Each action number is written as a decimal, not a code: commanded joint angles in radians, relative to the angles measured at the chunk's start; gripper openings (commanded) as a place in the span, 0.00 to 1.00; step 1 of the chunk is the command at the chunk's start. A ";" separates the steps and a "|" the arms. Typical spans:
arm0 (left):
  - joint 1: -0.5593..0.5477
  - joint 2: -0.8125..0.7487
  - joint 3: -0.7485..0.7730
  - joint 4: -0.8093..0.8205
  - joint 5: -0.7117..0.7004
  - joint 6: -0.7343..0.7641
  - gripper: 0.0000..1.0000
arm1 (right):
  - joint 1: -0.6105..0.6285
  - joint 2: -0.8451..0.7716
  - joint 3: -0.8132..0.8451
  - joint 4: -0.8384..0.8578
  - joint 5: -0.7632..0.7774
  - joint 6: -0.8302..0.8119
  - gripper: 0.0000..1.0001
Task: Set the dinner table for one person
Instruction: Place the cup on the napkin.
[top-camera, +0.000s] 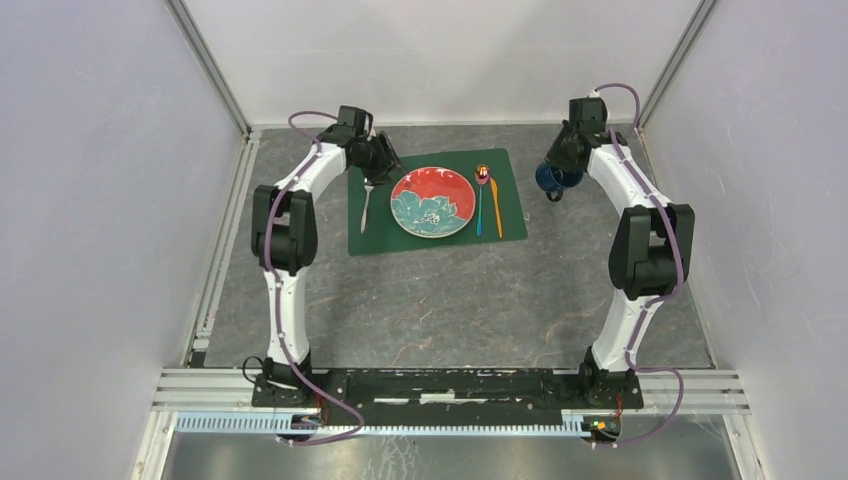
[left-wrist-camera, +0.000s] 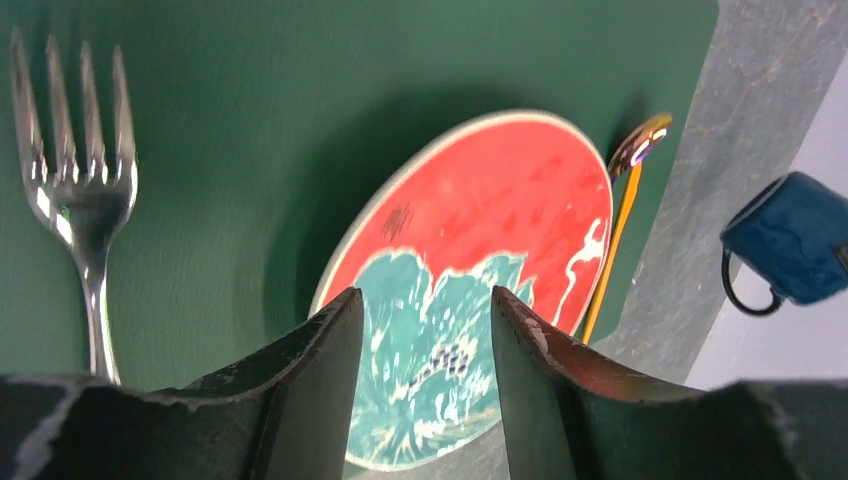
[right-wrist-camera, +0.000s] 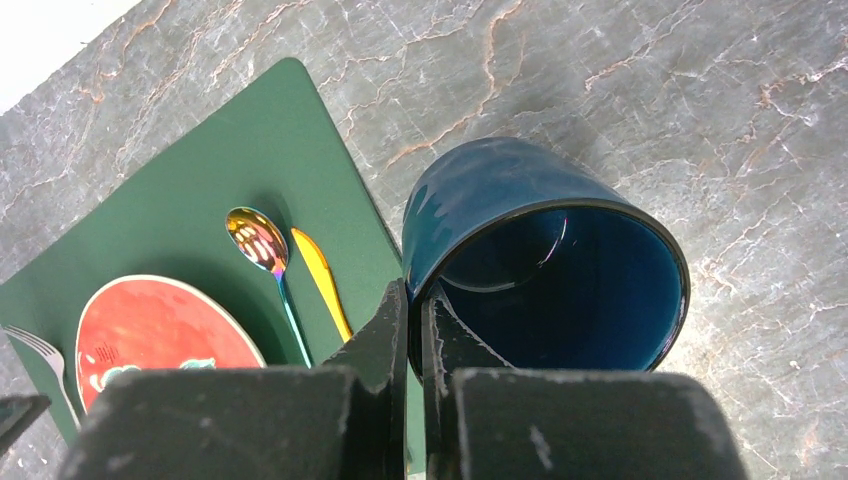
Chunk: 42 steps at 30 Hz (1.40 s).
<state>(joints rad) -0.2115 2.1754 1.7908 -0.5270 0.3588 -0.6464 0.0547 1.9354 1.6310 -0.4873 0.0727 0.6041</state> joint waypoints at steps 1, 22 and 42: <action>0.001 0.113 0.239 -0.056 0.054 0.078 0.57 | 0.006 -0.103 0.003 0.082 -0.005 -0.009 0.00; 0.054 0.287 0.447 -0.022 -0.023 0.133 0.57 | 0.090 -0.024 0.123 0.112 -0.125 -0.032 0.00; 0.122 0.292 0.499 0.029 -0.003 0.166 0.57 | 0.119 0.020 0.157 0.146 -0.124 -0.049 0.00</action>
<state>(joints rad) -0.0845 2.5191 2.2749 -0.5213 0.3412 -0.5537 0.1696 1.9301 1.6741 -0.4263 -0.0605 0.5682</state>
